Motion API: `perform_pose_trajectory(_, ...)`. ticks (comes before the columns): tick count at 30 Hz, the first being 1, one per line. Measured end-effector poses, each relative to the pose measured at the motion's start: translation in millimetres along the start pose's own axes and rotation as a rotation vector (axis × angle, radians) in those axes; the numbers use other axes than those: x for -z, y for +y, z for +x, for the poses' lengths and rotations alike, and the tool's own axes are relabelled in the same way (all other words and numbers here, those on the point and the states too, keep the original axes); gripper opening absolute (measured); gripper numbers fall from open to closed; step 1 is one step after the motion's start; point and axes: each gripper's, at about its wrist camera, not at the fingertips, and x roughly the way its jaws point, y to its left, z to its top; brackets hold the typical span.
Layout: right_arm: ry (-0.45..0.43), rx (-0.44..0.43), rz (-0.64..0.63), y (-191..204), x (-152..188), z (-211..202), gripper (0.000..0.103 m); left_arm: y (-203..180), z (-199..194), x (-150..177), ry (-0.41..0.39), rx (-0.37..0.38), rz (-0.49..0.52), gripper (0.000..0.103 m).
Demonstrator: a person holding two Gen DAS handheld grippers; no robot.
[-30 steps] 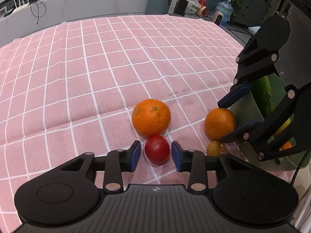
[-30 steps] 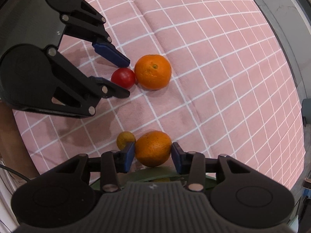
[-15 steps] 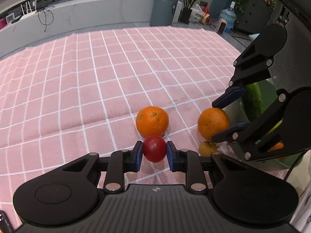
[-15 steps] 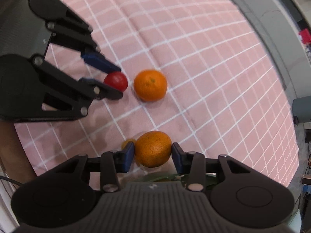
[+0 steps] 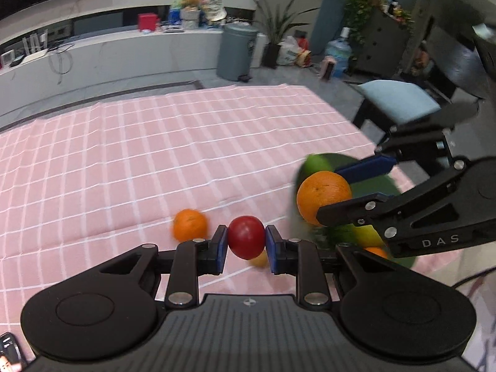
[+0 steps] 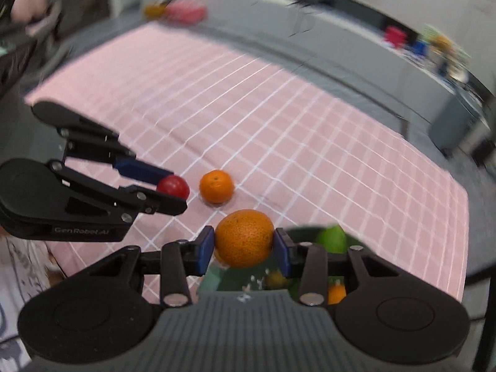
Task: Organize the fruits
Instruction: 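Carry the orange and tomato over the colander with both tools, then open both tools to drop the orange and tomato into the colander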
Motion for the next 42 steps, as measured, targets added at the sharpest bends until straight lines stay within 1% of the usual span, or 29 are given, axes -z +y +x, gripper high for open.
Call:
perform_pose_trajectory(2, -0.044, 0.016, 0.082, -8, 17, -15, 0.038, -12, 2, -2, 0.000, 0.021, 0.024, 0.028)
perform_pose_trajectory(5, -0.101, 0.035, 0.214, -17, 45, -32, 0.038, -33, 9, -4, 0.009, 0.031, 0.074, 0.028)
perform_pose_trajectory(8, -0.132, 0.052, 0.330, -27, 73, -39, 0.038, -51, 15, -1, 0.025, 0.045, 0.116, 0.029)
perform_pose_trajectory(13, -0.137, 0.061, 0.465, -37, 105, -38, 0.038, -76, 29, 1, 0.058, 0.045, 0.183, 0.029)
perform_pose_trajectory(18, -0.126, 0.070, 0.568, -40, 129, -36, 0.038, -92, 44, 2, 0.101, 0.045, 0.210, 0.029)
perform_pose_trajectory(21, -0.119, 0.086, 0.593, -40, 134, -35, 0.038, -99, 52, 5, 0.124, 0.038, 0.233, 0.029)
perform_pose_trajectory(26, -0.127, 0.073, 0.605, -45, 135, -30, 0.038, -104, 66, 7, 0.163, 0.016, 0.259, 0.029)
perform_pose_trajectory(34, -0.075, 0.084, 0.606, -49, 138, -18, 0.039, -103, 82, 8, 0.207, 0.007, 0.274, 0.029)
perform_pose_trajectory(40, -0.076, 0.069, 0.628, -56, 140, -15, 0.039, -102, 93, 10, 0.240, 0.011, 0.279, 0.029)
perform_pose_trajectory(42, -0.077, 0.066, 0.635, -57, 140, -14, 0.039, -102, 93, 10, 0.237, 0.013, 0.285, 0.029)
